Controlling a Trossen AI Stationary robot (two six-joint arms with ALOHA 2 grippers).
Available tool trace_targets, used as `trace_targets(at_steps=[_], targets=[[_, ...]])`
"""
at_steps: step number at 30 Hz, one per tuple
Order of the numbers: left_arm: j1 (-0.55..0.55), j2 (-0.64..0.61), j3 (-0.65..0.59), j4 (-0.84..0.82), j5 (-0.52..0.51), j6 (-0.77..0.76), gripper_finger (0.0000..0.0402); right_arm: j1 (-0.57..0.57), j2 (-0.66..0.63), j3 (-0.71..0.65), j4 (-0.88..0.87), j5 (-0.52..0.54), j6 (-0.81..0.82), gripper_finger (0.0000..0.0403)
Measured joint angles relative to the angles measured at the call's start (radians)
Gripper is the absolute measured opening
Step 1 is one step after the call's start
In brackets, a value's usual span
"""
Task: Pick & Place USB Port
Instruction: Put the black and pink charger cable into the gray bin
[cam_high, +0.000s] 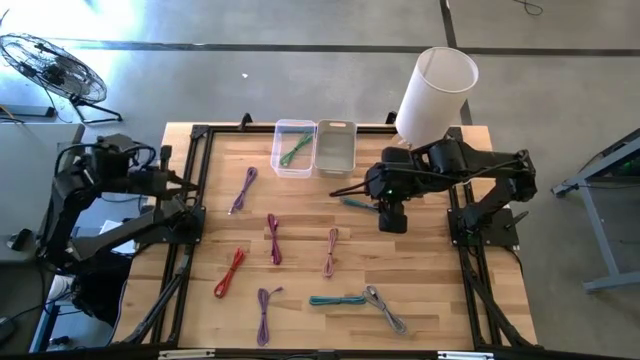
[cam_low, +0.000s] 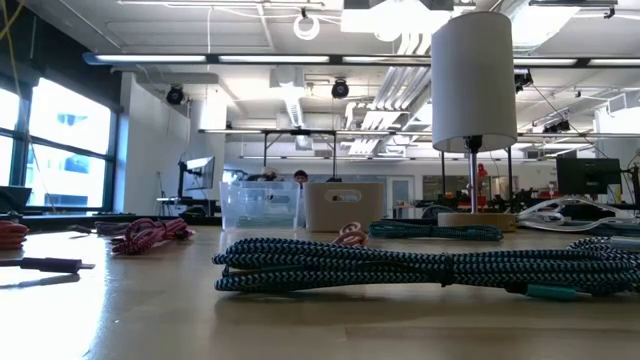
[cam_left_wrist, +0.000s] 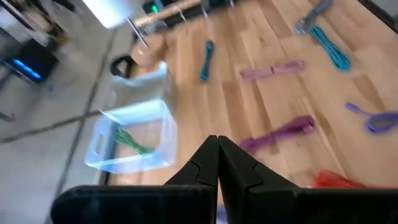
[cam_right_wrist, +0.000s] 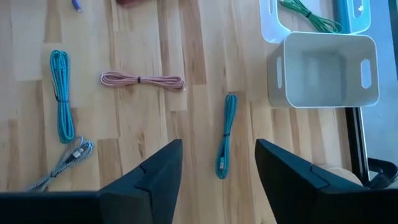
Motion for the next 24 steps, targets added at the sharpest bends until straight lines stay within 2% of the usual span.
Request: trace_targets(at_steps=[3,8,13,19,24], targets=[[0.0,0.014,-0.034,-0.017,0.022,-0.001,0.0,0.0,0.0,0.0,0.004,0.0,0.023,0.0194],[0.0,0.017,-0.142,-0.034,0.115,0.0,0.0,0.0,0.0,0.0,0.004,-0.009,0.069,0.0194],[0.0,0.018,-0.208,0.013,0.088,0.066,0.0,0.0,0.0,0.0,0.005,-0.012,0.097,0.0194],[0.0,0.042,-0.208,0.112,0.094,0.278,0.0,0.0,0.0,0.0,0.013,-0.011,0.115,0.0194],[0.0,0.116,-0.208,0.128,0.092,0.42,0.0,-0.005,0.0,0.0,0.048,-0.015,0.123,0.0194]])
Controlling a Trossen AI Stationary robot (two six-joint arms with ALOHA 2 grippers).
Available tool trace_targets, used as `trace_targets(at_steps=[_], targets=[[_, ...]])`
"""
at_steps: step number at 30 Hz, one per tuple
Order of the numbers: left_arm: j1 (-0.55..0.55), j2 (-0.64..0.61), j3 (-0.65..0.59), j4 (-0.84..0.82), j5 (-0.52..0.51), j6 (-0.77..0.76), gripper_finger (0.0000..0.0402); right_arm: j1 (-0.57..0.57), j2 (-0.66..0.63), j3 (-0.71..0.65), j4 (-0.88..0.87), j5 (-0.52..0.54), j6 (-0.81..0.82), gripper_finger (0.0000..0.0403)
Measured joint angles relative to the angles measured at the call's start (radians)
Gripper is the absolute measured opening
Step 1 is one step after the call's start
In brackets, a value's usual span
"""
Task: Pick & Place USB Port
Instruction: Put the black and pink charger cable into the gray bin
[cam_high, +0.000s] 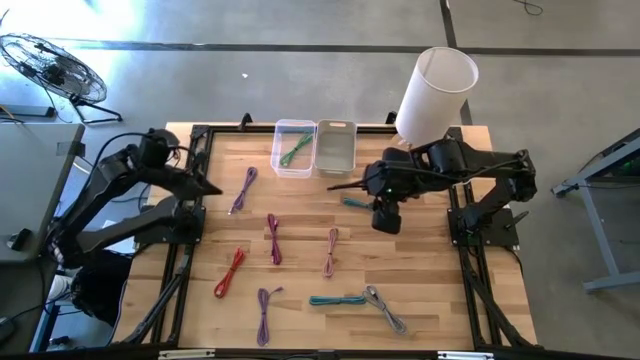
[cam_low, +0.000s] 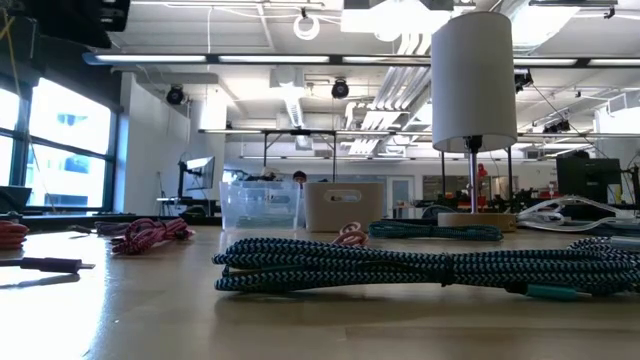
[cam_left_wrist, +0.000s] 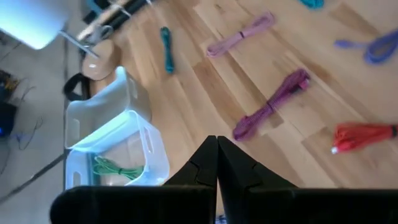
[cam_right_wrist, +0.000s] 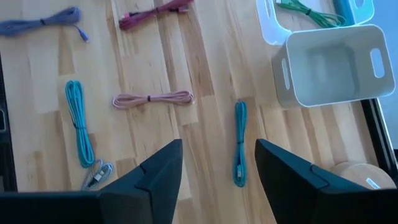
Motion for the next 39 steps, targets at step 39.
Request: trace_targets(at_steps=[39], targets=[[-0.805,0.736,0.0,0.294,-0.578,-0.221,0.0009,0.009,0.0,-0.211,0.156,-0.194,-0.07,0.0194]])
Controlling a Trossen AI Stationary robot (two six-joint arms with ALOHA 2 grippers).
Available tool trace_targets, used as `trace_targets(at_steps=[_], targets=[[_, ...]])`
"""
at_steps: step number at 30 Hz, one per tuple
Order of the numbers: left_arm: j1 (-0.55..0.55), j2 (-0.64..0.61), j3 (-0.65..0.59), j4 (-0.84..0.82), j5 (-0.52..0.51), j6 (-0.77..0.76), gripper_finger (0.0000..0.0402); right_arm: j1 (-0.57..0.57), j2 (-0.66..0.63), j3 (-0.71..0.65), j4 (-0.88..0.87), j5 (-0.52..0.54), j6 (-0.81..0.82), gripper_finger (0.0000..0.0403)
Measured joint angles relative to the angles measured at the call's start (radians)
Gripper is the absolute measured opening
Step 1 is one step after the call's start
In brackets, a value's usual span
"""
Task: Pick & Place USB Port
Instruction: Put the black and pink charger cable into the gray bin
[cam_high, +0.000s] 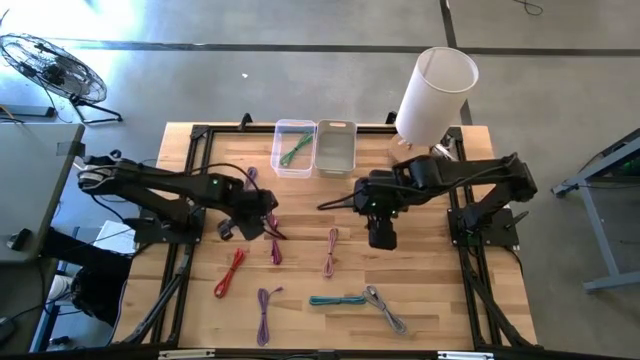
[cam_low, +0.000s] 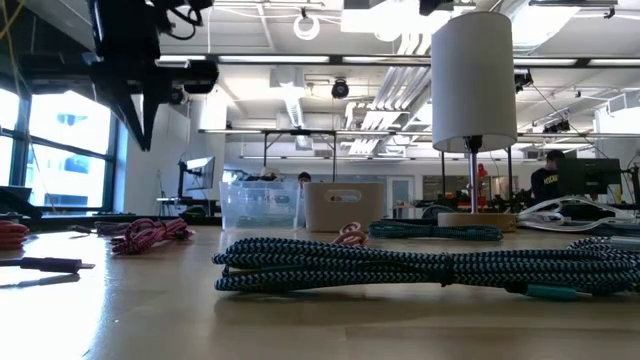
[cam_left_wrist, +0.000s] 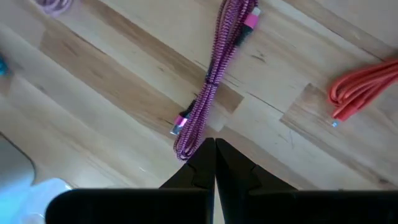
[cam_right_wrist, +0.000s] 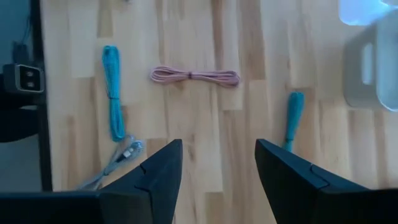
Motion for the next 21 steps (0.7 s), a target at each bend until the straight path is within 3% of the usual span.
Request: trace_targets(at_steps=[10,15,21], targets=[[0.0,0.059,0.0,0.038,0.023,-0.023,0.0097,0.0,0.0,-0.001,0.035,-0.002,-0.037,0.0194],[-0.001,0.059,0.0,0.051,0.043,0.157,0.0136,0.0,0.0,0.001,0.041,-0.003,-0.039,0.0194],[0.0,0.068,0.0,0.059,0.049,0.374,0.0142,0.001,0.0,0.001,0.041,-0.008,-0.022,0.0194]])
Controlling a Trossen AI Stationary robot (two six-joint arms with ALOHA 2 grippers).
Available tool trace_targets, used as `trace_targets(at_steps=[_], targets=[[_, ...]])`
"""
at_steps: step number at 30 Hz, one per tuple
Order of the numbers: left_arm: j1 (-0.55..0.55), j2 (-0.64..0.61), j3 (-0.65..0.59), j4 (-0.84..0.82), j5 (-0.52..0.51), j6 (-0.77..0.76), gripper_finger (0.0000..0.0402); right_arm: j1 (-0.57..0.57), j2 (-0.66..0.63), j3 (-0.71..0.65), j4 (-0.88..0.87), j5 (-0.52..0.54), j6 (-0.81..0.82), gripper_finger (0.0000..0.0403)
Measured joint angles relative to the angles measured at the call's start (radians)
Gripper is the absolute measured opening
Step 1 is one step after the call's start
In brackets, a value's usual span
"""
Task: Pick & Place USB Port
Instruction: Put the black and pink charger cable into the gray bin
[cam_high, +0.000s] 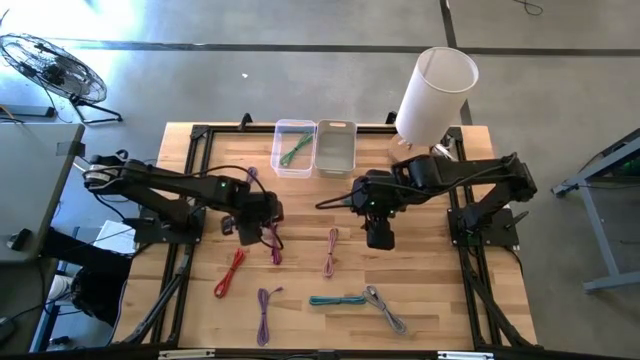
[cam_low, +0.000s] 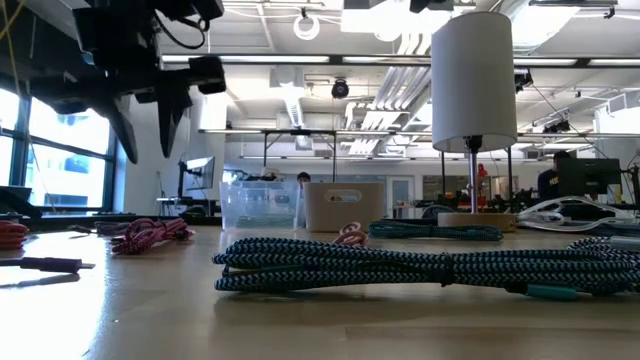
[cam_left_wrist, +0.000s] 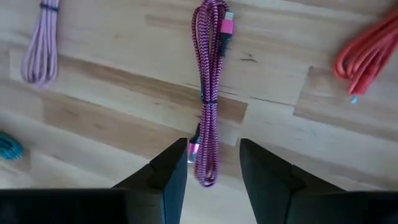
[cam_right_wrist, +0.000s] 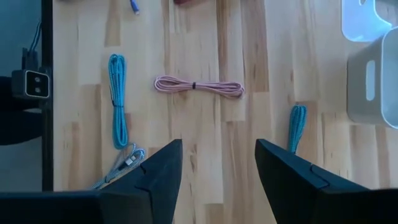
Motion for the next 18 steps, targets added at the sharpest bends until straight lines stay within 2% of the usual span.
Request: trace_targets(at_steps=[3,18], targets=[[0.0,0.029,0.0,0.019,0.002,0.049,0.0143,0.0,0.0,0.0,0.002,-0.017,0.016,0.0194],[0.001,0.268,0.001,0.131,-0.027,0.083,0.0143,0.036,0.0,0.0,0.046,-0.036,0.059,0.0194]])
